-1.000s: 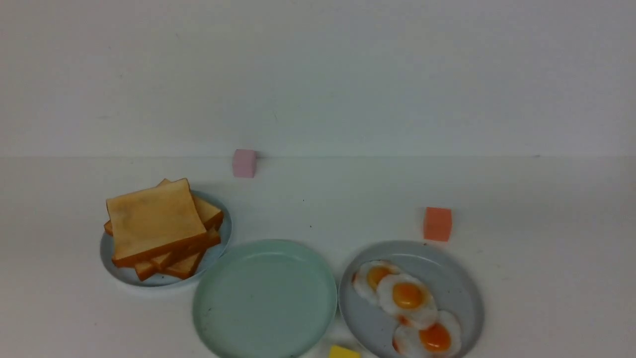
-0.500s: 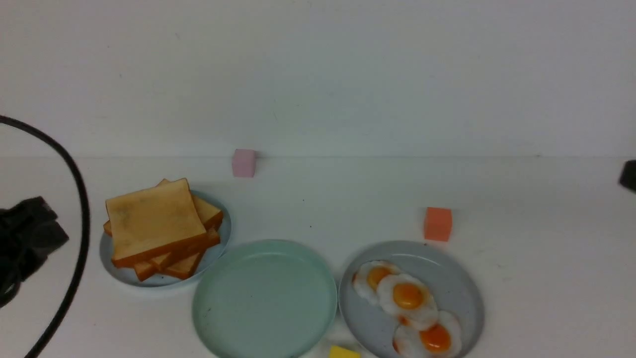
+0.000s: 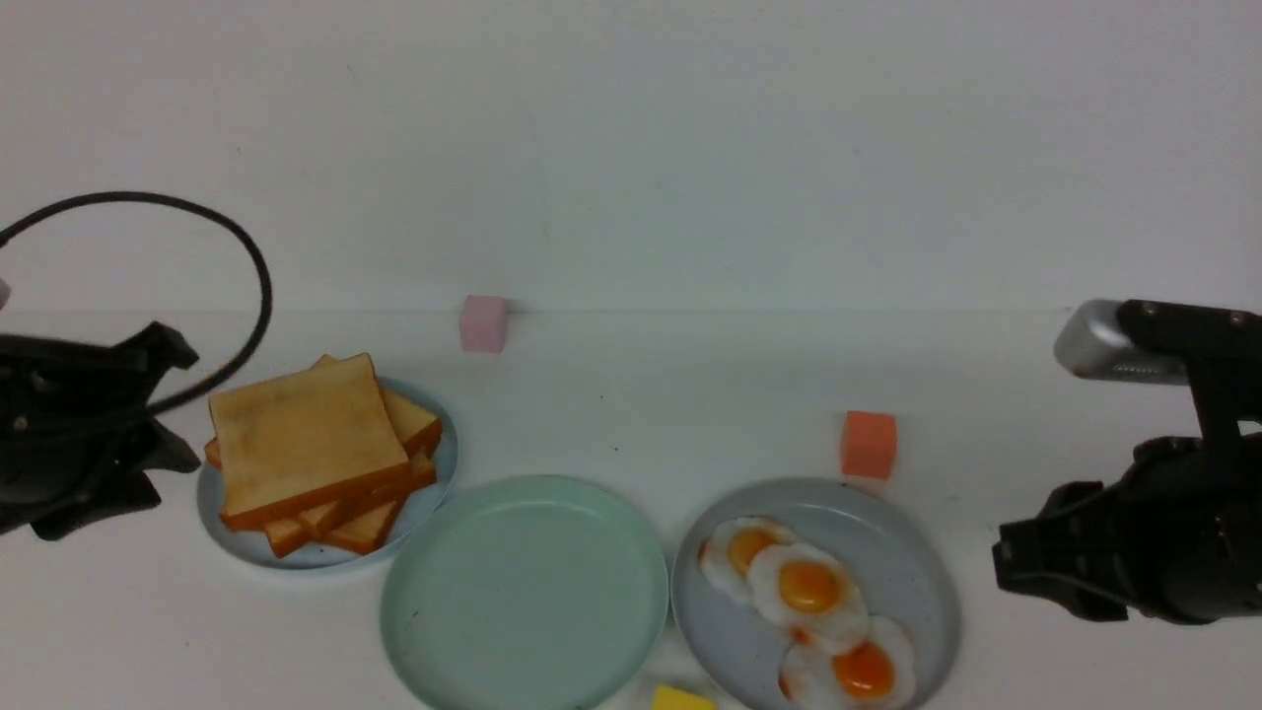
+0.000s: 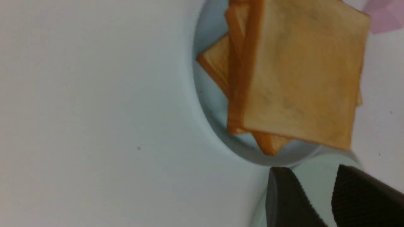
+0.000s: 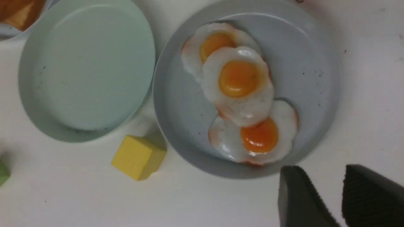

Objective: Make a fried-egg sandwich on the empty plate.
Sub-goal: Use the left arm to grab a slice of bread

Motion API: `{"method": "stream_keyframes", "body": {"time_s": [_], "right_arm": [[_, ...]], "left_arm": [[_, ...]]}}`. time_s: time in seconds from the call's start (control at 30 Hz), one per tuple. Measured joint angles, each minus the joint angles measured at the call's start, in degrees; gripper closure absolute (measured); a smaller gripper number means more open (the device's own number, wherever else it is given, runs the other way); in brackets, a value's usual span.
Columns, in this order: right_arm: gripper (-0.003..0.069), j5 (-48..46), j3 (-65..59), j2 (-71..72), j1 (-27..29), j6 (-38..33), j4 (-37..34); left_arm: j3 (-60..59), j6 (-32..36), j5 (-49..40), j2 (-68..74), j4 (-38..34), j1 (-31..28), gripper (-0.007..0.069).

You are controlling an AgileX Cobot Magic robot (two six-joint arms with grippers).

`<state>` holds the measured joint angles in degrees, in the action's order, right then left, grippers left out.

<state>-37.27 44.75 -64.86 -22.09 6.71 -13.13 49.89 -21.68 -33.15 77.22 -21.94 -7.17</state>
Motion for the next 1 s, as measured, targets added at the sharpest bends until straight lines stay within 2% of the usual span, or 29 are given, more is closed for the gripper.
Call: {"method": "stream_keyframes", "body": {"time_s": [0.1,0.2,0.37,0.47,0.83,1.0], "right_arm": [[0.0418,-0.4,0.0,0.0,0.0,-1.5,0.0],[0.0418,-0.8,0.0,0.0,0.0,-3.5,0.0],[0.0418,-1.1,0.0,0.0,-0.1,-3.8,0.0],[0.0418,-1.2,0.0,-0.1,-0.1,-3.9,0.0],[0.0418,-1.6,0.0,-0.1,-0.2,-3.9,-0.2],[0.0418,-1.6,0.0,-0.1,-0.2,-3.9,-0.3]], "left_arm": [[1.7,7.8,-2.4,3.4,-7.1,-4.0,0.0368],[2.2,18.9,-4.2,7.8,-17.1,-7.6,0.0319],[2.3,33.4,-4.6,12.6,-27.4,-8.1,0.0202],[2.3,40.0,-3.4,14.6,-31.0,-8.1,0.0162],[2.6,44.4,-0.3,20.5,-34.9,-8.1,0.0164],[2.6,49.0,0.2,21.8,-38.5,-8.1,0.0223]]}}
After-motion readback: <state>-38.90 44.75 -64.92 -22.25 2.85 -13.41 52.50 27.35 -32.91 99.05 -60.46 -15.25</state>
